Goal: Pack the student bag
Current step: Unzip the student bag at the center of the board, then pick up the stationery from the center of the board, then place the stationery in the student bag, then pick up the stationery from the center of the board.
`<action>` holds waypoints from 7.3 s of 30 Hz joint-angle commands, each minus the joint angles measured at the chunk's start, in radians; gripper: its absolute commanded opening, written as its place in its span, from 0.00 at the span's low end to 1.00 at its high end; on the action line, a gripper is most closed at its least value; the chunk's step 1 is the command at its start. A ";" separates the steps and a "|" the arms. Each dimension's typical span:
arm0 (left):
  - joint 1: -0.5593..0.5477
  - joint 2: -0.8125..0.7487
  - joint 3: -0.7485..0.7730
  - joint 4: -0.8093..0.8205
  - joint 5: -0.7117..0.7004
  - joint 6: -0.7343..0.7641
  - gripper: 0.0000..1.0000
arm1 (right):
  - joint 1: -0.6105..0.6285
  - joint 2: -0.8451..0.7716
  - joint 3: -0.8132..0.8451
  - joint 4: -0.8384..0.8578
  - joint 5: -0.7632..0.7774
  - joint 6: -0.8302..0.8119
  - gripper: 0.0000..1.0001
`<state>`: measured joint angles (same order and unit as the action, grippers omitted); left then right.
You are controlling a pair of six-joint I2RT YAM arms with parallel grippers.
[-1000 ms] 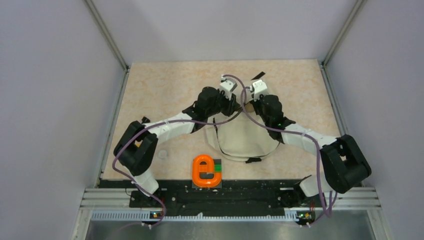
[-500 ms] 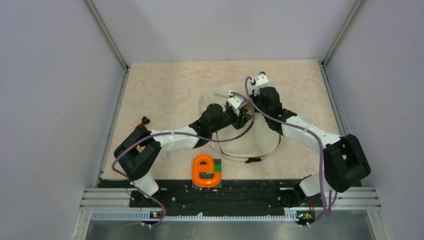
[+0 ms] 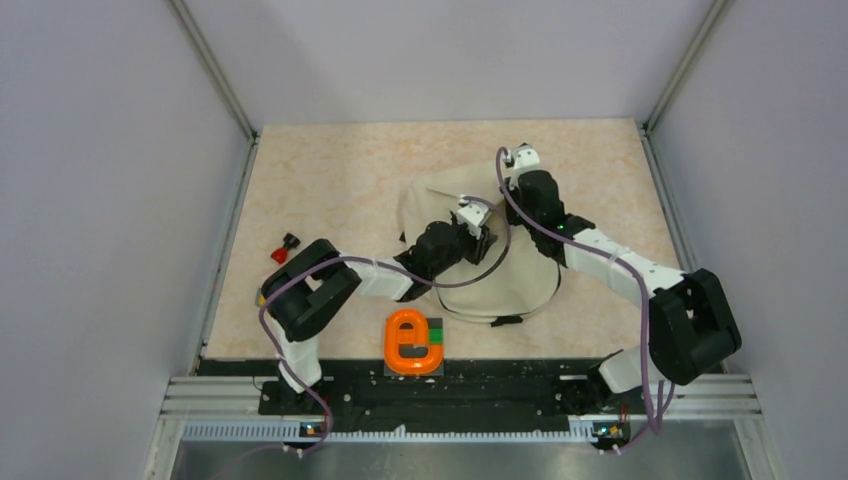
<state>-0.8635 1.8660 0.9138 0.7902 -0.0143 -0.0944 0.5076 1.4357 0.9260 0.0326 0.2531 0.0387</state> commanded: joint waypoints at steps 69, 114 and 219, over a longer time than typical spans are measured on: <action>1.021 -0.556 -0.243 -1.169 -0.207 -0.442 0.47 | -0.057 -0.024 0.059 0.032 -0.136 0.116 0.00; 0.037 -0.078 0.466 -0.970 0.052 -0.557 0.33 | -0.058 -0.074 0.090 -0.030 -0.152 0.110 0.00; 0.551 -0.629 -0.376 -1.348 -0.320 -0.725 0.38 | -0.058 0.005 0.045 -0.021 -0.209 0.124 0.00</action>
<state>-0.3187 1.2449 0.5850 -0.5591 -0.3328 -0.8013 0.4538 1.4410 0.9630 -0.0414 0.0837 0.1432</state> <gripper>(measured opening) 0.431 0.010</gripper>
